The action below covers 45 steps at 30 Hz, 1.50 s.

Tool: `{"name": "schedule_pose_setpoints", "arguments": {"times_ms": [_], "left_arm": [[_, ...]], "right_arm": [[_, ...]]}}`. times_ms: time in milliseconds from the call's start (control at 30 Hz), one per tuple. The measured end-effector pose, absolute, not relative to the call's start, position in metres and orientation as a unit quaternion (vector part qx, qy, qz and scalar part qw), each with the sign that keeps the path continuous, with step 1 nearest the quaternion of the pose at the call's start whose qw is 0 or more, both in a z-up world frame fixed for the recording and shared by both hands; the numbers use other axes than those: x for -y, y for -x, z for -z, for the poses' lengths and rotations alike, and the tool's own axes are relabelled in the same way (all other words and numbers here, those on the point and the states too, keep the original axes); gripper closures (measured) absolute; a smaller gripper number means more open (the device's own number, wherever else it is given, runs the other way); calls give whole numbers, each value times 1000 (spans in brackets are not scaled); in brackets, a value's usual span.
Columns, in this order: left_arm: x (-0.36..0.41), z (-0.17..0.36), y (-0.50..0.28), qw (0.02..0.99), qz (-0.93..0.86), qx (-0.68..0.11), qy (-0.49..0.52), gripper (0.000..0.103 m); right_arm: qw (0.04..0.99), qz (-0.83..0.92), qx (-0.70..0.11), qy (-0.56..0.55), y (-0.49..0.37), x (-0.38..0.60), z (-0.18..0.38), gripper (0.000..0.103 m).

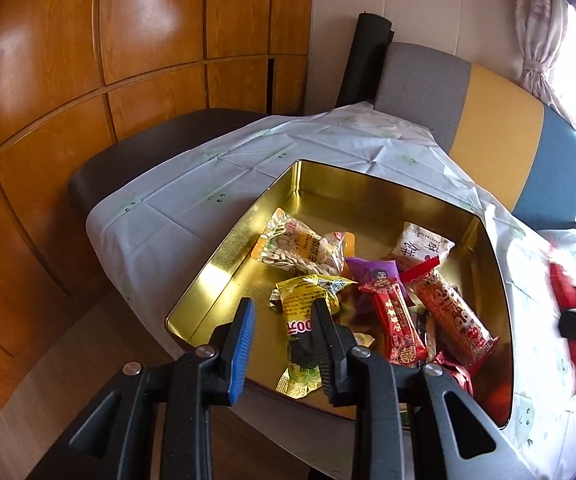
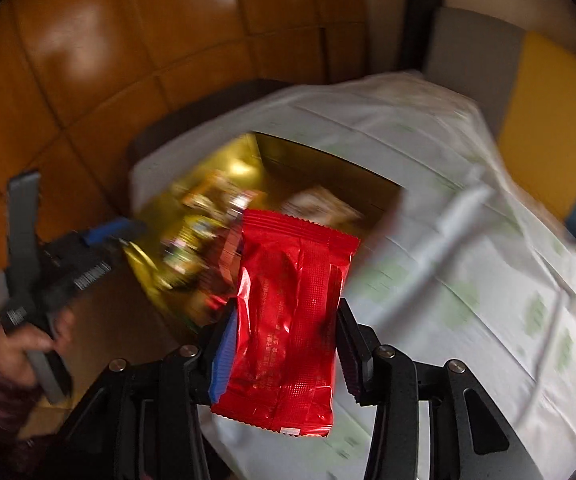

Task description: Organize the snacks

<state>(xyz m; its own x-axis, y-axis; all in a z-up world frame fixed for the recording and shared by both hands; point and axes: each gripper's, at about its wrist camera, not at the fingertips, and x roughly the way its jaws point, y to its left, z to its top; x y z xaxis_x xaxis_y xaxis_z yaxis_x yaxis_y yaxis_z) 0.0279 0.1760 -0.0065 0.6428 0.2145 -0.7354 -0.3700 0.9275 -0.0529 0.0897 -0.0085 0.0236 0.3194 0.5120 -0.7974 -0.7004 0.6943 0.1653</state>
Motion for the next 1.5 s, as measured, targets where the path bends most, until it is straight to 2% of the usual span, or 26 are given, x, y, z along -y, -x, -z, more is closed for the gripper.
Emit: {"name": "schedule_pose_setpoints", "arguments": {"times_ms": [200, 333, 500, 667, 800, 1500], "left_arm": [[-184, 8, -29, 898, -167, -391, 115, 74], [-186, 10, -30, 896, -168, -393, 118, 74], [-184, 12, -30, 894, -170, -397, 118, 74], [-182, 12, -30, 895, -169, -398, 113, 74], [-177, 10, -28, 897, -166, -394, 110, 74], [-150, -1, -21, 916, -153, -363, 80, 74]], "right_arm": [[759, -390, -492, 174, -103, -74, 34, 55], [784, -335, -485, 192, -126, -78, 58, 55], [795, -314, -475, 210, -122, -78, 62, 44], [795, -330, -462, 216, -102, -74, 63, 21], [809, -322, -442, 217, -88, -71, 54, 20], [897, -208, -382, 72, -58, 3, 15, 15]]}}
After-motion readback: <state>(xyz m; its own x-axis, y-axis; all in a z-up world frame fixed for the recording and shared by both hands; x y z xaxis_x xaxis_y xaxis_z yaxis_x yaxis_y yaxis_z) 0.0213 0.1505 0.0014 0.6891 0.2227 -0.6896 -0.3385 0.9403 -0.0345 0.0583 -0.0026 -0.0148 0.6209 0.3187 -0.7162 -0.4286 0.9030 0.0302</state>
